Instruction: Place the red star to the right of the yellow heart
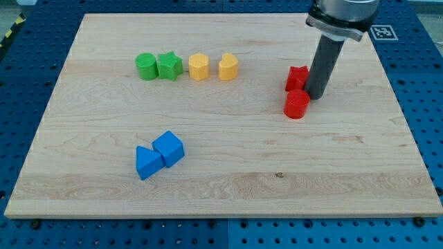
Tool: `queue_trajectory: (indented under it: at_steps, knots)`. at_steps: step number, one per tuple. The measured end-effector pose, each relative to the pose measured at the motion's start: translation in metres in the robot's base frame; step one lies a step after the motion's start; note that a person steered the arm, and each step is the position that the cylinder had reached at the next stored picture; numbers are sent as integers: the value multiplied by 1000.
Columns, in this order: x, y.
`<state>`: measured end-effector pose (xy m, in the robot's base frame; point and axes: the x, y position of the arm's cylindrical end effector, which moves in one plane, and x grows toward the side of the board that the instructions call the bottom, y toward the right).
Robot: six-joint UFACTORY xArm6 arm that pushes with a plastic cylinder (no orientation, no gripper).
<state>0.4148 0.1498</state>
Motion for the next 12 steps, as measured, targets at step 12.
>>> queue_trajectory:
  at_steps: [12]
  knots:
    - [-36, 24]
